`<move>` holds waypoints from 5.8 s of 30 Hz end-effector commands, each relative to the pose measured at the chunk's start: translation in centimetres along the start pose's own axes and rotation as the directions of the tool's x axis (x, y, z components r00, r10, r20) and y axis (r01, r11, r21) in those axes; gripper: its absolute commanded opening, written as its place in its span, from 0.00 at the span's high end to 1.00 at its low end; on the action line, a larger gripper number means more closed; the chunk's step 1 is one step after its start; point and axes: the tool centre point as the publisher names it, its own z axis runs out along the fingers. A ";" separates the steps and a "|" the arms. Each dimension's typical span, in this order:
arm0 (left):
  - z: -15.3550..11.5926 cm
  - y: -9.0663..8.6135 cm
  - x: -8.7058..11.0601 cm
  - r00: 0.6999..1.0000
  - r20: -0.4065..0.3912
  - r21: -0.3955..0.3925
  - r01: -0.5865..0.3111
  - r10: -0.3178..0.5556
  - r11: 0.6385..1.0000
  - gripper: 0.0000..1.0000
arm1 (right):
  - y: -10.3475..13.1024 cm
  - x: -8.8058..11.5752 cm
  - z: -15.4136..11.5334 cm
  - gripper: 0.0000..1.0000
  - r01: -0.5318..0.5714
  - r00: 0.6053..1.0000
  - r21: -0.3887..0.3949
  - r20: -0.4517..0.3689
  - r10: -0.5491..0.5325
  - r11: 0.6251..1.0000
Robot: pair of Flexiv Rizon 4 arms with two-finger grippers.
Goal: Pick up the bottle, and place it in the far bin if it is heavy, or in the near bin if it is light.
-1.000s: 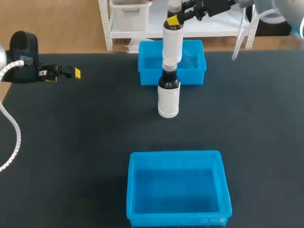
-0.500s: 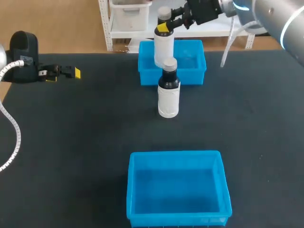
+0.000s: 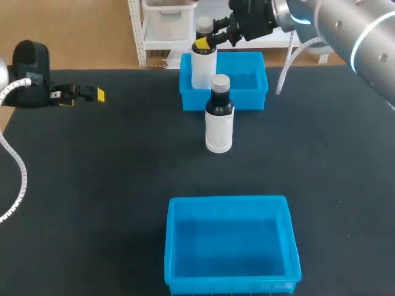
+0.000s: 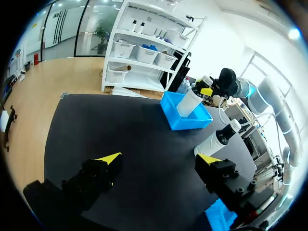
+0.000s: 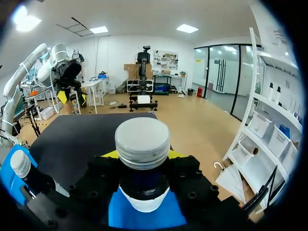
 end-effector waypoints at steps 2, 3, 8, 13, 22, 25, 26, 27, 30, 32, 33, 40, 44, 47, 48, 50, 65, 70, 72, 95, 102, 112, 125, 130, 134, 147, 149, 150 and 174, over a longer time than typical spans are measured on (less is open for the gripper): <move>0.0 0.0 0.0 1.000 0.000 0.000 0.000 0.000 1.000 0.00 | -1.2 -0.1 0.7 1.00 -0.002 1.000 -0.399 -0.003 0.001 0.917; 0.0 0.0 0.0 1.000 0.000 0.000 0.000 0.000 1.000 0.00 | -1.2 0.0 0.7 1.00 -0.003 1.000 -0.400 -0.004 0.002 0.917; 0.0 0.0 0.0 1.000 0.000 0.000 0.000 0.000 1.000 0.00 | -1.3 0.3 0.9 1.00 -0.012 1.000 -0.402 -0.009 0.009 0.915; 0.0 0.0 0.0 1.000 0.000 0.000 0.000 0.000 1.000 0.00 | -1.2 0.5 1.1 0.94 -0.022 1.000 -0.408 -0.016 0.017 0.913; 0.0 0.0 0.0 1.000 0.000 0.000 0.000 0.000 1.000 0.00 | -1.1 0.6 1.2 0.00 -0.030 0.999 -0.410 -0.034 0.018 0.912; 0.0 0.0 0.0 1.000 0.000 0.000 0.000 0.000 1.000 0.00 | -1.1 0.6 1.1 0.00 -0.038 0.999 -0.403 -0.046 0.021 0.914; 0.0 0.0 0.0 1.000 0.000 0.000 0.000 0.000 1.000 0.00 | -1.1 0.6 1.0 0.00 -0.041 0.999 -0.399 -0.048 0.023 0.916; 0.0 0.0 0.0 1.000 0.000 0.000 0.000 0.000 1.000 0.00 | -1.1 0.6 0.9 0.00 -0.043 0.998 -0.397 -0.050 0.026 0.917; 0.0 0.0 0.0 1.000 0.000 0.000 0.000 0.000 1.000 0.00 | -1.3 0.6 0.2 0.00 -0.052 0.998 -0.383 -0.056 0.033 0.922; 0.0 0.0 0.0 1.000 0.000 0.000 0.000 0.000 1.000 0.00 | -1.3 0.6 -0.6 0.00 -0.056 0.998 -0.370 -0.058 0.037 0.927; 0.0 0.0 0.0 1.000 0.000 0.000 0.000 0.000 1.000 0.00 | -1.4 0.7 -1.2 0.00 -0.059 0.997 -0.360 -0.062 0.039 0.931; 0.0 0.0 0.0 1.000 0.000 0.000 0.000 0.000 1.000 0.00 | -2.1 1.4 -5.3 0.00 -0.091 0.994 -0.266 -0.078 0.072 0.960; 0.0 0.0 0.0 1.000 0.000 0.000 0.000 0.000 1.000 0.00 | -2.1 1.8 -8.3 0.00 -0.107 0.992 -0.184 -0.079 0.094 0.977; 0.0 0.0 0.0 1.000 0.000 0.000 0.000 0.000 1.000 0.00 | -1.8 2.0 -10.7 0.00 -0.115 0.991 -0.130 -0.078 0.106 0.985; 0.0 0.0 0.0 1.000 0.000 0.000 0.000 0.000 1.000 0.00 | -1.5 2.1 -11.6 0.00 -0.120 0.991 -0.108 -0.079 0.111 0.987; 0.0 0.0 0.0 1.000 0.000 0.000 0.000 0.000 1.000 0.00 | -1.0 2.4 -13.2 0.00 -0.126 0.989 -0.068 -0.080 0.121 0.990; 0.0 0.0 0.0 1.000 0.000 0.000 0.000 0.000 1.000 0.00 | 7.5 4.2 -20.9 0.00 -0.196 0.975 0.125 -0.077 0.206 0.973; 0.0 0.0 0.0 1.000 0.000 0.000 0.000 0.000 1.000 0.00 | 10.8 4.6 -21.3 0.00 -0.180 0.976 0.161 -0.090 0.196 0.970; 0.0 0.0 0.0 1.000 0.000 0.000 0.000 0.000 1.000 0.00 | 12.0 4.7 -21.2 0.00 -0.135 0.977 0.210 -0.132 0.165 0.968; 0.0 0.0 0.0 1.000 0.000 0.000 0.000 0.000 1.000 0.00 | 16.5 6.1 -13.8 0.00 -0.121 0.989 0.099 -0.073 0.129 0.988; 0.0 0.0 0.0 1.000 0.000 0.000 0.000 0.000 1.000 0.00 | 15.7 5.6 -11.4 0.00 -0.101 0.992 0.043 -0.071 0.104 0.994; 0.0 0.0 0.0 1.000 0.000 0.000 0.000 0.000 1.000 0.00 | 15.6 5.2 -8.5 0.00 -0.089 0.994 -0.056 -0.061 0.086 0.994; 0.0 0.0 0.0 1.000 0.000 0.000 0.000 0.000 1.000 0.00 | 15.9 5.1 -5.8 0.00 -0.092 0.995 -0.139 -0.055 0.085 0.986; 0.0 0.0 0.0 1.000 0.000 0.000 0.000 0.000 1.000 0.00 | 16.1 4.9 -5.0 0.00 -0.091 0.995 -0.156 -0.052 0.083 0.984; 0.0 0.0 0.0 1.000 0.000 0.000 0.000 0.000 1.000 0.00 | 16.3 4.9 -4.6 0.00 -0.094 0.995 -0.162 -0.052 0.087 0.982; 0.0 0.0 0.0 1.000 0.000 0.000 0.000 0.000 1.000 0.00 | 16.4 5.0 -4.3 0.52 -0.105 0.994 -0.167 -0.040 0.100 0.980; 0.0 0.0 0.0 1.000 0.000 0.000 0.000 0.000 1.000 0.00 | 16.4 5.0 -4.3 0.55 -0.104 0.994 -0.167 -0.038 0.099 0.981; 0.0 0.0 0.0 1.000 0.000 0.000 0.000 0.000 1.000 0.00 | 16.5 5.0 -4.3 0.58 -0.103 0.994 -0.167 -0.038 0.098 0.981; 0.0 0.0 0.0 1.000 0.000 0.000 0.000 0.000 1.000 0.00 | 17.4 3.6 -13.1 1.00 -0.114 0.992 -0.005 -0.050 0.113 0.994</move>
